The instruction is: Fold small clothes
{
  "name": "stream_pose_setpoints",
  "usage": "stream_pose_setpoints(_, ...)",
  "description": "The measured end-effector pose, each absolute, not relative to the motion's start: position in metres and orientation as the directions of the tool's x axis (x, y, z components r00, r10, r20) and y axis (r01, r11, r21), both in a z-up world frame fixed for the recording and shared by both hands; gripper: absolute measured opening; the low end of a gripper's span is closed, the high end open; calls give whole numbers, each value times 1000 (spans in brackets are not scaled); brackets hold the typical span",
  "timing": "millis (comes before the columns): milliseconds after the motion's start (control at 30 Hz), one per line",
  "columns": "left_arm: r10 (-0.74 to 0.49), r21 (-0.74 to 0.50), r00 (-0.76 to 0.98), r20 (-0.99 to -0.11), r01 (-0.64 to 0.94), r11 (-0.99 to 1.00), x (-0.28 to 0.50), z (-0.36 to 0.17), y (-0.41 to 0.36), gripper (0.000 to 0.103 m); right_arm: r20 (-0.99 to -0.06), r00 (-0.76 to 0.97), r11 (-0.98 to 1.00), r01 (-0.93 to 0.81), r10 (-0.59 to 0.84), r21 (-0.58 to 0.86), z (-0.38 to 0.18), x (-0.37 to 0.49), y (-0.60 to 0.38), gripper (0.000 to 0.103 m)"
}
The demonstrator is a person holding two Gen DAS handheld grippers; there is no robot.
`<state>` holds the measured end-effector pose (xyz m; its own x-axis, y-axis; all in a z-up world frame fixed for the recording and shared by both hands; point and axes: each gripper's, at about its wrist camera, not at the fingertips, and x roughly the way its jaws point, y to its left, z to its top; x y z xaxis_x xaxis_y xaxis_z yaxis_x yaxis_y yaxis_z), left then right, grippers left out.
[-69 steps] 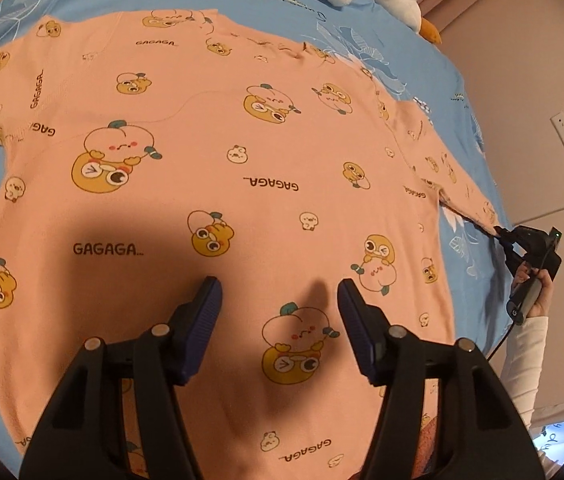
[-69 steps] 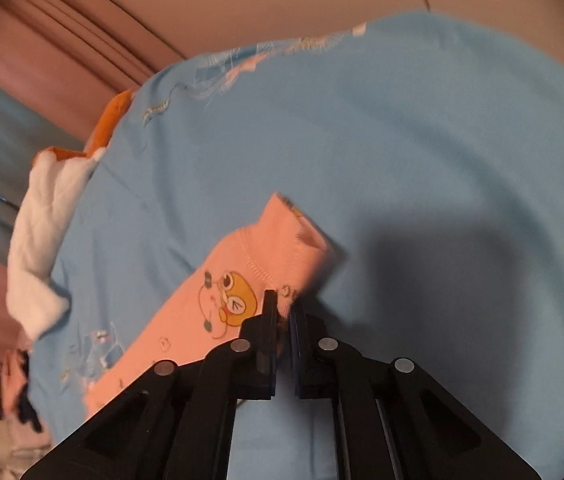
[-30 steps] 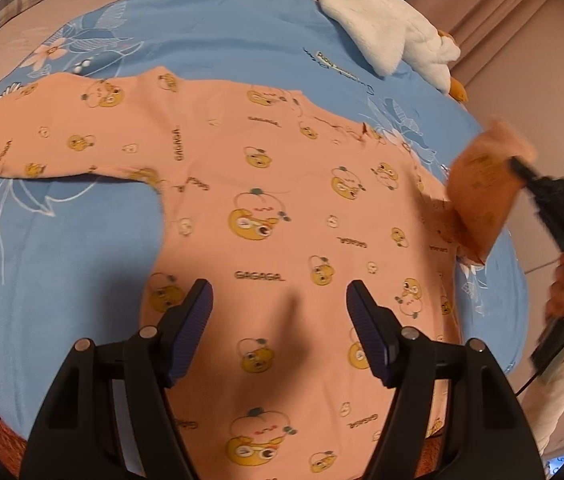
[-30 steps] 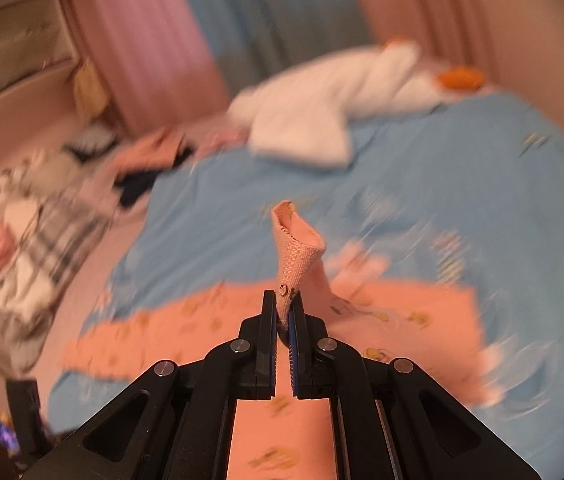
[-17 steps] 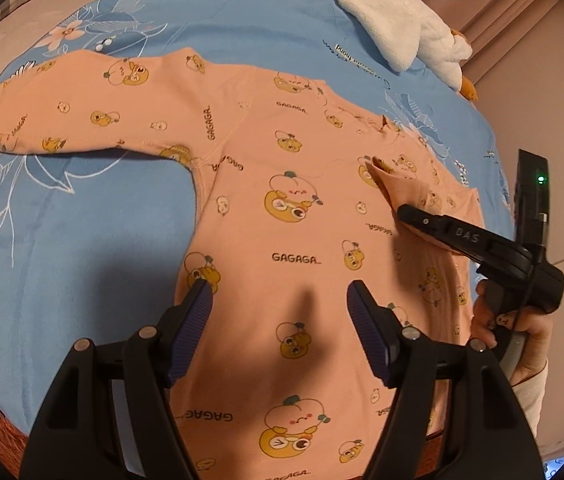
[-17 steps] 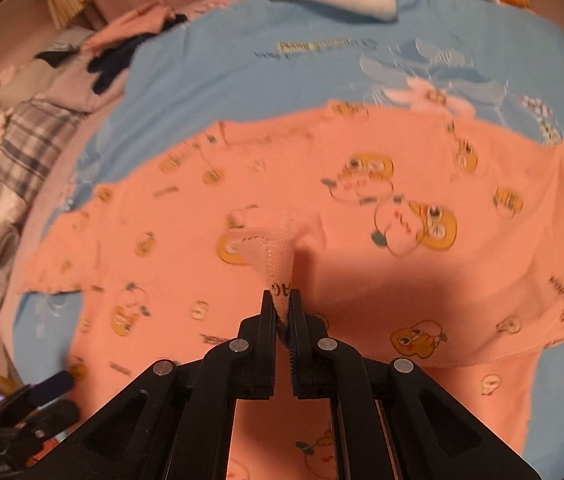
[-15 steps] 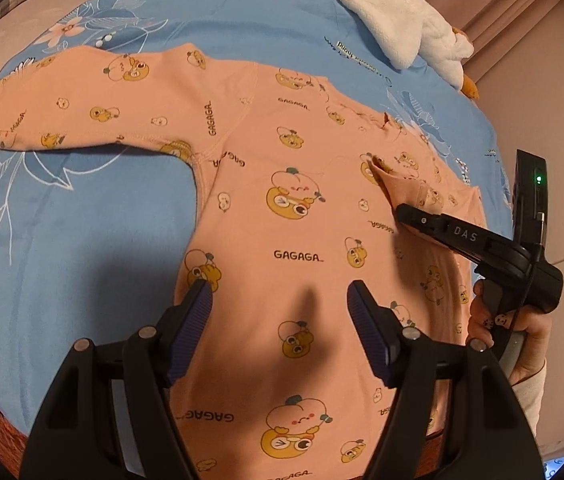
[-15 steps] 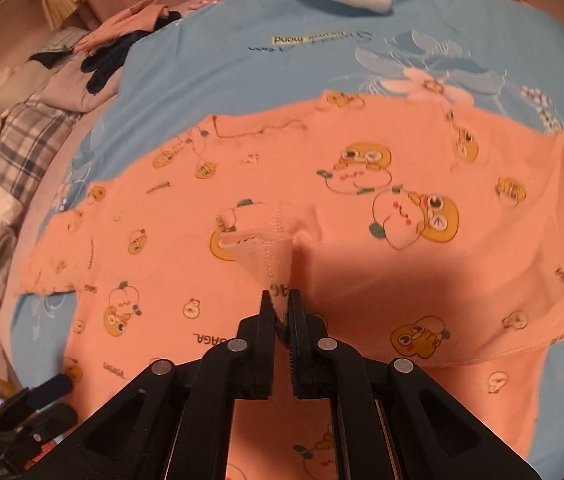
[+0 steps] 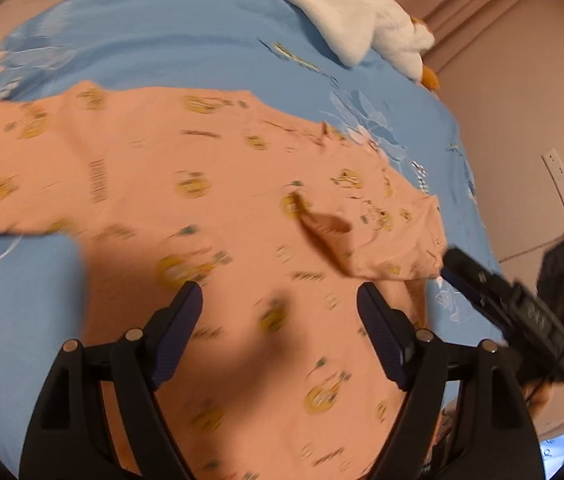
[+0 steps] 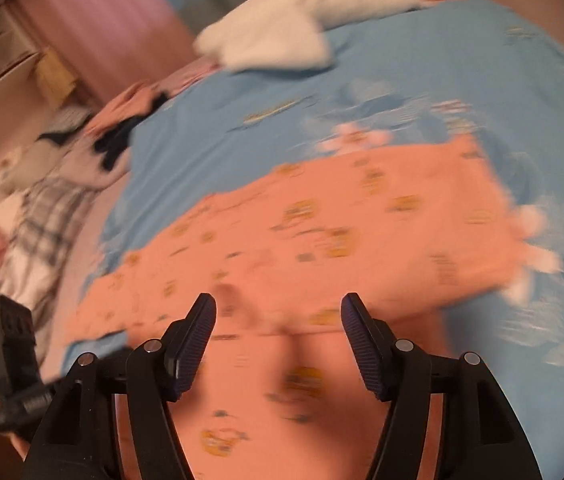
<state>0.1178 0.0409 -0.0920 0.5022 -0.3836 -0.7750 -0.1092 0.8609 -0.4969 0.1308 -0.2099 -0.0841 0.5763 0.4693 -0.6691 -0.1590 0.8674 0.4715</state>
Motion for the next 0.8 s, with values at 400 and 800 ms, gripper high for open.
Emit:
stream_pose_setpoints(400,-407,-498,418,-812,-133,857,209,-123,-4,55,-748,585,898,72,314,433,-120,116,-272,65)
stream_pose_setpoints(800,-386,-479,459,-800,-103,872,214,-96,-21,5,-749,580,872,128,321,473,-132,114,-291,65)
